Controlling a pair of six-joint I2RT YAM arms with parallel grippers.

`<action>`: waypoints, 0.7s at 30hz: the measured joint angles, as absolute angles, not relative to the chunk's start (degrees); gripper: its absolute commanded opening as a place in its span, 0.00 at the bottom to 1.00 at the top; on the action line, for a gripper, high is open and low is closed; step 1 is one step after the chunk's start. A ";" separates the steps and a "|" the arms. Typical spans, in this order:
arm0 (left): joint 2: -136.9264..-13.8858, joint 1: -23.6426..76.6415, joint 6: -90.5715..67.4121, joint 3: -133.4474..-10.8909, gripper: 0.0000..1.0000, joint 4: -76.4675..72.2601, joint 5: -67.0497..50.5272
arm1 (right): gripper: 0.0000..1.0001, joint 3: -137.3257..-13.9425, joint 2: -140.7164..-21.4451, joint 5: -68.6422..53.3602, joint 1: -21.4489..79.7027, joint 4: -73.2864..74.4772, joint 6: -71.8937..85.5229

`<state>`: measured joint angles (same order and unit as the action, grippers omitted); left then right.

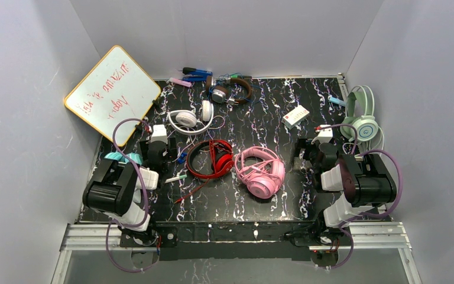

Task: Wrap the headphones
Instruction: Reset both arms

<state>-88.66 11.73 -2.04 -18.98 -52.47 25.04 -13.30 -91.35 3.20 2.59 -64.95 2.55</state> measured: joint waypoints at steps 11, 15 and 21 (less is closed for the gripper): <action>-95.81 9.54 1.19 -13.56 0.98 -71.05 19.40 | 0.99 -13.34 -91.35 3.16 2.57 -64.95 2.57; -95.88 9.47 0.82 -13.56 0.98 -71.20 19.49 | 0.99 -13.34 -91.35 3.03 2.57 -64.95 2.55; -95.88 9.45 0.64 -13.56 0.98 -71.57 19.62 | 0.99 -13.34 -91.35 3.03 2.57 -64.95 2.55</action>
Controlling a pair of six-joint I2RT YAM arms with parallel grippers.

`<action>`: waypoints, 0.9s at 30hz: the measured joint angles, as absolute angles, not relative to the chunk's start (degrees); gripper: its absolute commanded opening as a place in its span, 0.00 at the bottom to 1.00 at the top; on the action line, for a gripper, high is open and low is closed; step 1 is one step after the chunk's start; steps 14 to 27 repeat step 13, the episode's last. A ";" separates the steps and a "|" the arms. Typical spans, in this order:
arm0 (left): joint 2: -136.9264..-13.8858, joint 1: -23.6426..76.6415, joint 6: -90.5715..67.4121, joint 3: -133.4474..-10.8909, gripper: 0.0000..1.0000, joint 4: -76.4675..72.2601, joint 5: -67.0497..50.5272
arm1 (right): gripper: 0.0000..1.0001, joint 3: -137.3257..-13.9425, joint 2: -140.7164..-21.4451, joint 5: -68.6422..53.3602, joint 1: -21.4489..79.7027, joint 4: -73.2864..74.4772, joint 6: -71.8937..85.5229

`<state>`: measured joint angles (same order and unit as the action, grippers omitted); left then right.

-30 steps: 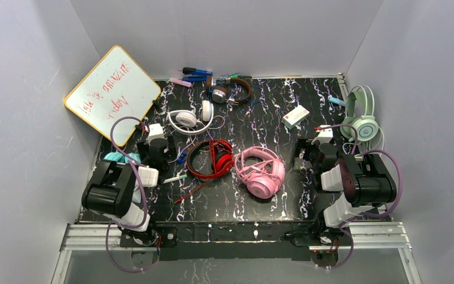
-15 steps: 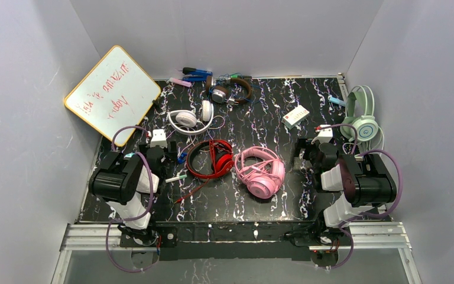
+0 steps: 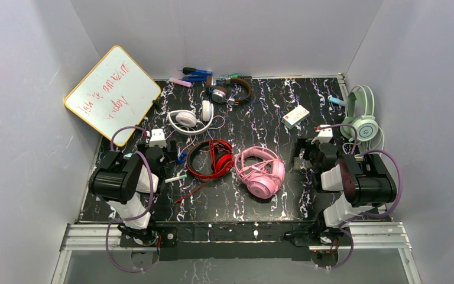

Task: Wrap the headphones
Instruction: Reset both arms

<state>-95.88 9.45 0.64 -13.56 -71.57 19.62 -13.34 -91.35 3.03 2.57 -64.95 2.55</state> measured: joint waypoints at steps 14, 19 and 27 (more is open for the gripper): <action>-96.14 8.56 0.40 -14.04 0.98 -71.31 18.57 | 0.99 -13.34 -91.35 3.03 2.57 -64.95 2.55; -96.14 8.56 0.40 -14.04 0.98 -71.31 18.57 | 0.99 -13.34 -91.35 3.03 2.57 -64.95 2.55; -96.14 8.56 0.40 -14.04 0.98 -71.31 18.57 | 0.99 -13.34 -91.35 3.03 2.57 -64.95 2.55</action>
